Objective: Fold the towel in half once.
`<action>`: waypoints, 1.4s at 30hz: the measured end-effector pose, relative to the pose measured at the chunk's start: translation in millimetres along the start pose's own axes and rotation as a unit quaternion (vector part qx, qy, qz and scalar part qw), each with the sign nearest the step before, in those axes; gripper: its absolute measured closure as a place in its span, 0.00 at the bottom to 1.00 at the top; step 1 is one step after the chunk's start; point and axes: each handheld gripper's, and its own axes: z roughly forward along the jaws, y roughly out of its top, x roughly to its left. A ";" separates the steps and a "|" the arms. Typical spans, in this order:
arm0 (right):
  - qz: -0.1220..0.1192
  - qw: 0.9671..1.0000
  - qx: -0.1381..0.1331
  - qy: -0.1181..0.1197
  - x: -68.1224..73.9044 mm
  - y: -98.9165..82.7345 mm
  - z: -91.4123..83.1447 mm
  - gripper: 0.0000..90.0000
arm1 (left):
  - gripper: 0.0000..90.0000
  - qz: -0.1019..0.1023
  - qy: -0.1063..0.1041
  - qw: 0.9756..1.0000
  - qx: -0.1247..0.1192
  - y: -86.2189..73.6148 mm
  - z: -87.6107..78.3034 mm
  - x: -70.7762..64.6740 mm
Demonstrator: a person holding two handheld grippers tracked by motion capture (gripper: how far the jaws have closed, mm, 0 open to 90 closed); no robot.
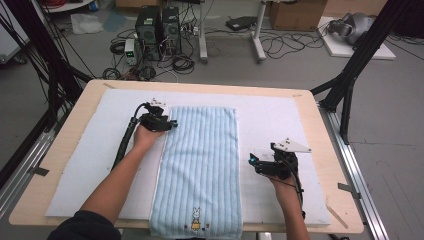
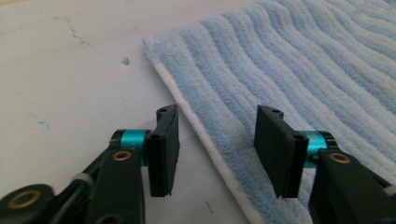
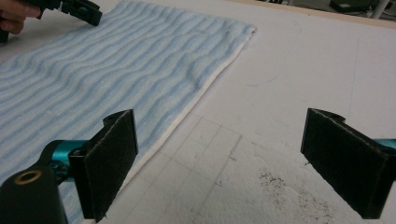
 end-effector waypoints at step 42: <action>-0.007 0.985 0.168 -0.029 -9.0 72.6 159.6 0.80 | 0.96 -0.035 -0.078 0.996 -0.016 -5.3 -2.5 11.4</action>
